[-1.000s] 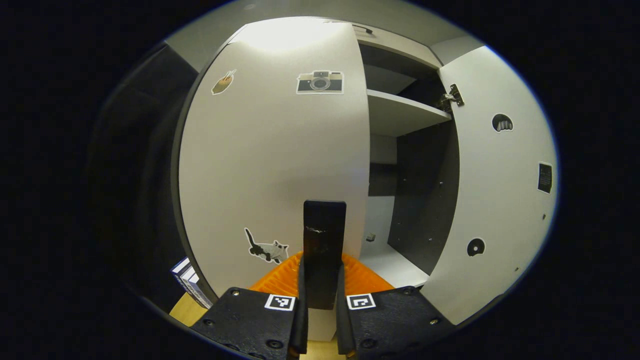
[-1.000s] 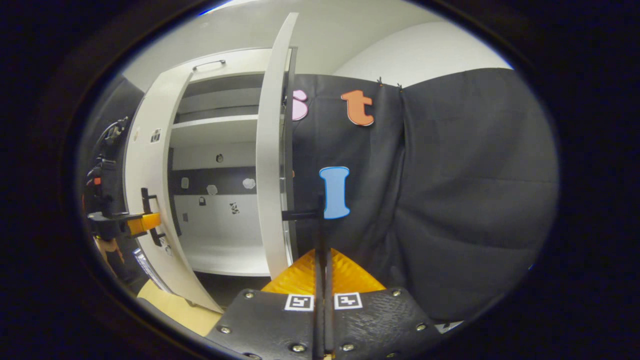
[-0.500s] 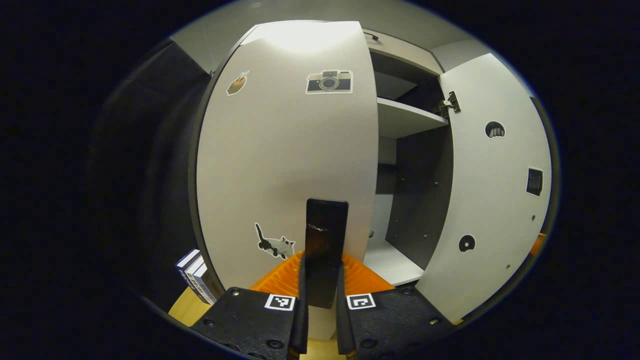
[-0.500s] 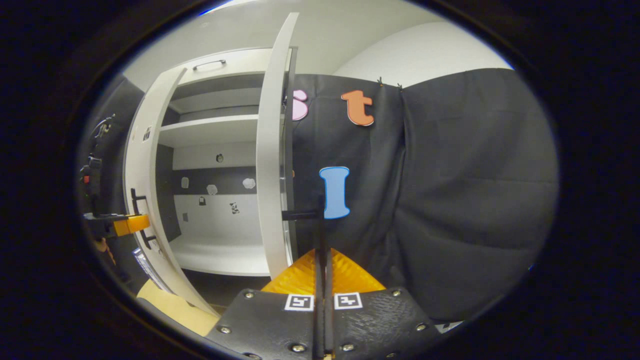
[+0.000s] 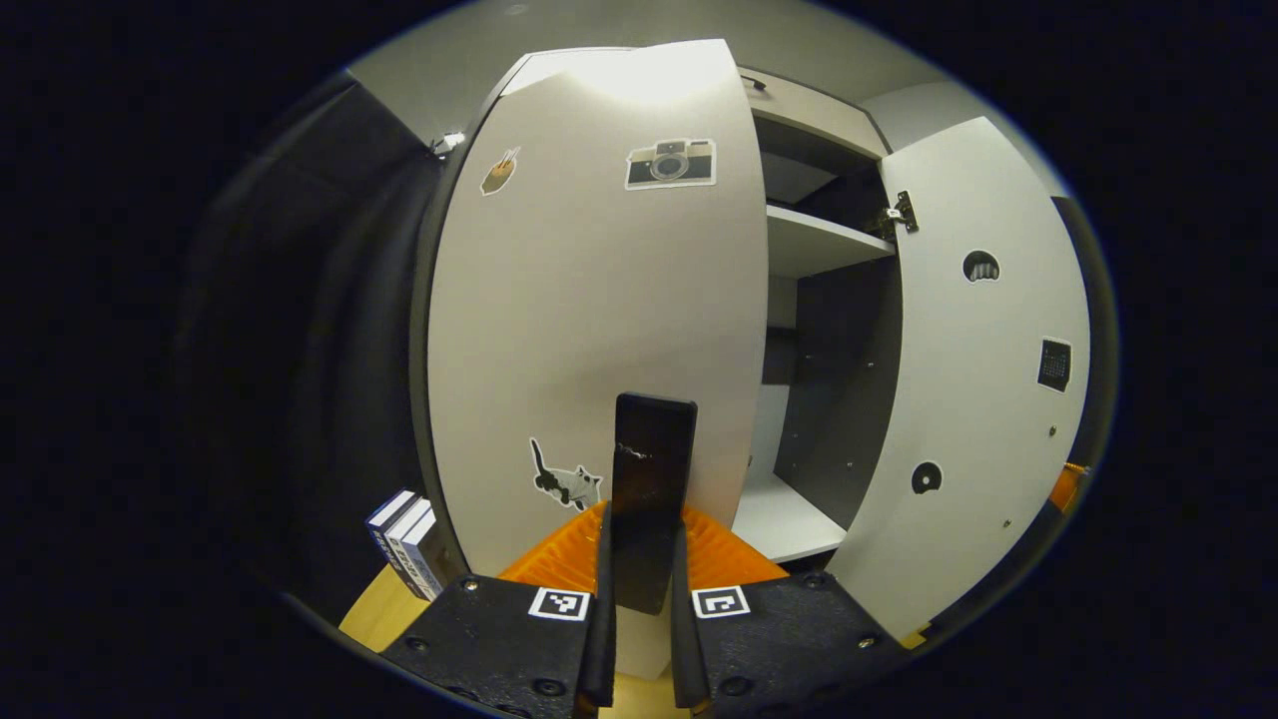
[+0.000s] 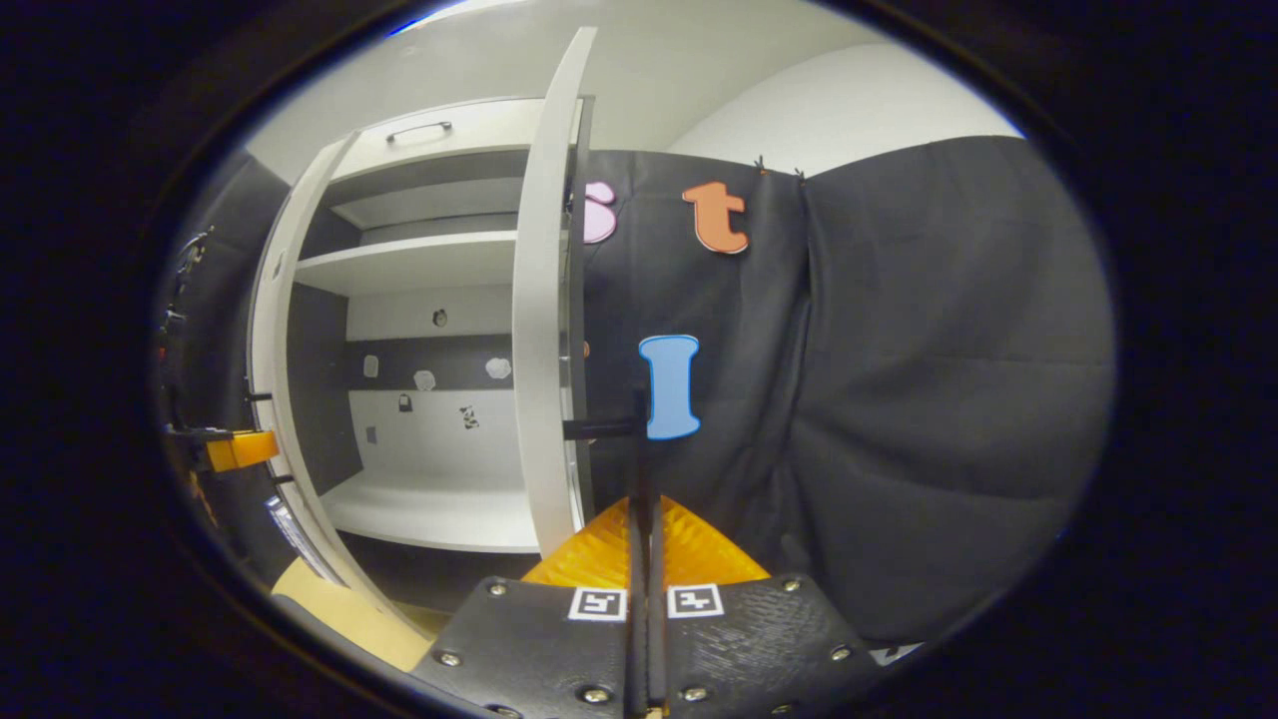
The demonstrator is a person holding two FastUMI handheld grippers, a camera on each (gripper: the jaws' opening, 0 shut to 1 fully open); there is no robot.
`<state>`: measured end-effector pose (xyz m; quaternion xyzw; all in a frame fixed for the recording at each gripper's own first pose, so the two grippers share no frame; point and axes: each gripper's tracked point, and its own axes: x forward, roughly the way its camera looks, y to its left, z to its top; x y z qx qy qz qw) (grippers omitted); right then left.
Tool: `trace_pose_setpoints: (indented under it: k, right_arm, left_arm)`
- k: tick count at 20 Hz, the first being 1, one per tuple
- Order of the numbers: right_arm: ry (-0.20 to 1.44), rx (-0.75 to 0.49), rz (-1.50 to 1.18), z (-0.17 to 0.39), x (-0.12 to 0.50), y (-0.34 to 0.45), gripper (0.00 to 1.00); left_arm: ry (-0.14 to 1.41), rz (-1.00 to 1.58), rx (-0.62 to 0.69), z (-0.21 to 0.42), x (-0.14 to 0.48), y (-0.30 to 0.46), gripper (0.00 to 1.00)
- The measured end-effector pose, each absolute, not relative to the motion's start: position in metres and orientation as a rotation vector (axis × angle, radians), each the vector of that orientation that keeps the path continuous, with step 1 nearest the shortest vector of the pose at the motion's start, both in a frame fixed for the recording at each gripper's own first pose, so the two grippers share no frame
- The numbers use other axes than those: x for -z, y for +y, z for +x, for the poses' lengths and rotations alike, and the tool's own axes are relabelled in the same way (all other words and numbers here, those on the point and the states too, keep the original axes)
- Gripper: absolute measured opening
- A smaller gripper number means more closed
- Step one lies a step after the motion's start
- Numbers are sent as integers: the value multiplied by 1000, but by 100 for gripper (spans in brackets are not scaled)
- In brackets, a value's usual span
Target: Open the right door of the double-door shoe cabinet with the right hand, and open the left door with the left hand.
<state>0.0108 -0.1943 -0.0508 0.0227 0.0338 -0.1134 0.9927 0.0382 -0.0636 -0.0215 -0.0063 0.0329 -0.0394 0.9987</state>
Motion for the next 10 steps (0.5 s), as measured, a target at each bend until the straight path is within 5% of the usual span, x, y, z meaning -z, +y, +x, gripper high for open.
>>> trace_pose_setpoints:
  k: [10]
  right_arm:
    - [56, 217, 50, 12, 51, -193, 1]
  left_arm:
    - [75, -18, 51, 13, 20, -45, 21]
